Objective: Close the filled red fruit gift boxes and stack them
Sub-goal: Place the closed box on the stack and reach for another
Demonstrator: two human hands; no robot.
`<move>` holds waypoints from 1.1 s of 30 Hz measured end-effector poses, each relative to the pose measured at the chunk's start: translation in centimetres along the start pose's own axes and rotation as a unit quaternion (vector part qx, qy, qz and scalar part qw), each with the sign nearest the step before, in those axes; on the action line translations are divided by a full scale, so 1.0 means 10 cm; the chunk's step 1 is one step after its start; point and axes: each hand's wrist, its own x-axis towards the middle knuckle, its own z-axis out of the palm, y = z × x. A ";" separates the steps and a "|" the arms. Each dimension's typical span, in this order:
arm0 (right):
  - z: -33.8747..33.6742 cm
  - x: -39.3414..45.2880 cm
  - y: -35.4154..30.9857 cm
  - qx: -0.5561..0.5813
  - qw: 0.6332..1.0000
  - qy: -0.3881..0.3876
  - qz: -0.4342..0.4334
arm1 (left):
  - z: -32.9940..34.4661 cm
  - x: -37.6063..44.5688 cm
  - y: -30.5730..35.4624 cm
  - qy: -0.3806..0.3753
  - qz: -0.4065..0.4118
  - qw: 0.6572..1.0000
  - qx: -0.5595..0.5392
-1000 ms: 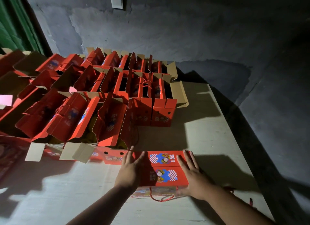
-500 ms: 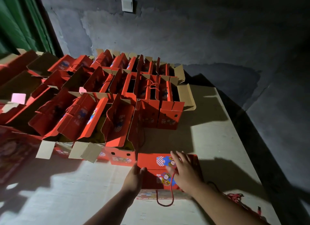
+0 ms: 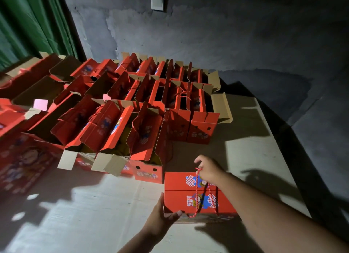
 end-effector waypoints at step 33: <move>-1.43 -1.25 -0.25 0.305 0.942 0.129 0.059 | 0.65 0.41 0.64 0.079 0.140 0.976 0.145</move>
